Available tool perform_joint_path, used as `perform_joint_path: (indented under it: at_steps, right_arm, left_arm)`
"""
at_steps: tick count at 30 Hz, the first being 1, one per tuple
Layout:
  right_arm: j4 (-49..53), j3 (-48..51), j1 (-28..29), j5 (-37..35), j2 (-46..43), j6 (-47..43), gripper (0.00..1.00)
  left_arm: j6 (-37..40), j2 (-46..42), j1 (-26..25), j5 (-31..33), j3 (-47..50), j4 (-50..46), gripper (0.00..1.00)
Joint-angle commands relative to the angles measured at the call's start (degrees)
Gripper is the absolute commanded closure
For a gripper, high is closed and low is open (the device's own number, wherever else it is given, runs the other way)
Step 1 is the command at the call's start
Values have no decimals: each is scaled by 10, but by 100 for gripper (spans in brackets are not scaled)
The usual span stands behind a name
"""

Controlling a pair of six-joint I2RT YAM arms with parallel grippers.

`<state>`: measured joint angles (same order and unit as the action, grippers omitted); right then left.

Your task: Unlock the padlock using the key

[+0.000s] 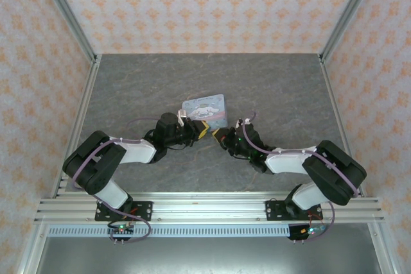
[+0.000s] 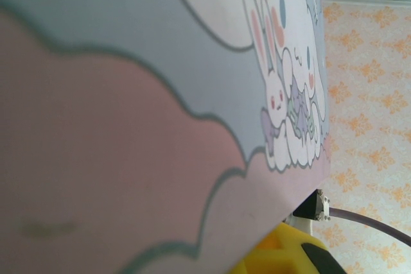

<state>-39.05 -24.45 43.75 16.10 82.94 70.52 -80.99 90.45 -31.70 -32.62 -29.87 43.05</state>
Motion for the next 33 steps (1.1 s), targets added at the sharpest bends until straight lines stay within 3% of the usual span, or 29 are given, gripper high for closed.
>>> perform_joint_path:
  at_steps: [1, 33]
  right_arm:
    - [-4, -14, 5, 2, -8, -1, 100]
    - [48, -27, 5, -7, -42, -23, 100]
  left_arm:
    - [6, -22, 5, -12, -8, 6, 100]
    - [14, -28, 5, -8, -1, -5, 100]
